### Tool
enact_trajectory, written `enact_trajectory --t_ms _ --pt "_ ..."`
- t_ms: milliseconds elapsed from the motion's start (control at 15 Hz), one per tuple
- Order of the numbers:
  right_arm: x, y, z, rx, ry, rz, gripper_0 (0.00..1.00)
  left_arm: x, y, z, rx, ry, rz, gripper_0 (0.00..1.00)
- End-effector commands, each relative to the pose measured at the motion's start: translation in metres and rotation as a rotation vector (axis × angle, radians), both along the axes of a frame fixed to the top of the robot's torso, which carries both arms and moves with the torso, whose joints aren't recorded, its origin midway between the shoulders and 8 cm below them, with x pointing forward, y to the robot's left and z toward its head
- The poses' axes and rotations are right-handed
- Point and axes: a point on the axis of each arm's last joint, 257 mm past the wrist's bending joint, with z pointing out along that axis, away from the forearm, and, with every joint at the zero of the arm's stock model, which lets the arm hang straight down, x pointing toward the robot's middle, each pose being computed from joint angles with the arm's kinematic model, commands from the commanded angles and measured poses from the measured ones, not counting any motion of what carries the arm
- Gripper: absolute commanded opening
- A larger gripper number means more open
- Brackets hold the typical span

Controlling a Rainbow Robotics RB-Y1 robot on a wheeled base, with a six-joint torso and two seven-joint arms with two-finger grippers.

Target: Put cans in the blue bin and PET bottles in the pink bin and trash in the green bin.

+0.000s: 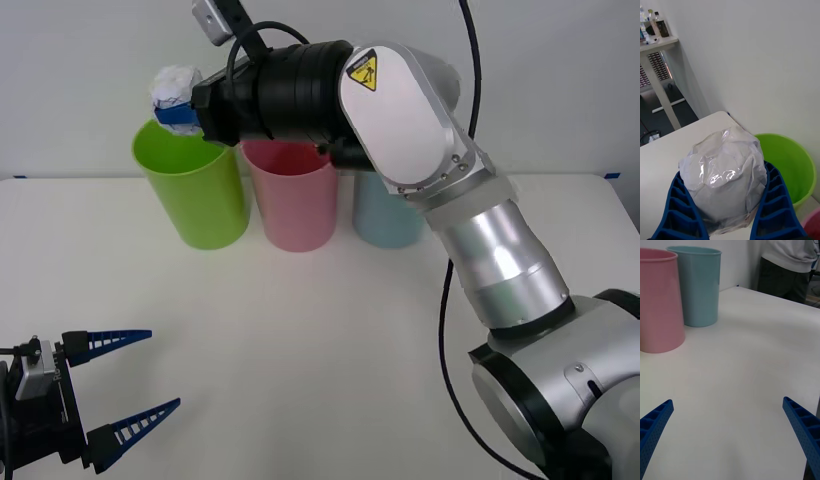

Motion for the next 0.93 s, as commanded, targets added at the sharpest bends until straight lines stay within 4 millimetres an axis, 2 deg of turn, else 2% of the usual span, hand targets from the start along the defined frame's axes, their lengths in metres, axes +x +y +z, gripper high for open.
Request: enact_trajectory --t_ms 67,467,733,933 --pt "0.018 0.017 -0.01 -0.031 0.006 -0.027 0.0 0.0 0.0 0.0 0.0 0.0 0.0 1.0" --pt "0.056 0.05 -0.033 -0.1 0.032 -0.103 0.0 0.0 0.0 0.0 0.0 0.0 0.0 1.0" --pt "0.092 0.043 -0.035 -0.115 -0.005 -0.205 0.0 0.0 0.0 0.0 0.0 0.0 0.0 1.0" --pt "0.093 0.046 -0.047 -0.119 -0.011 -0.21 0.0 0.0 0.0 0.0 0.0 0.0 0.0 1.0"
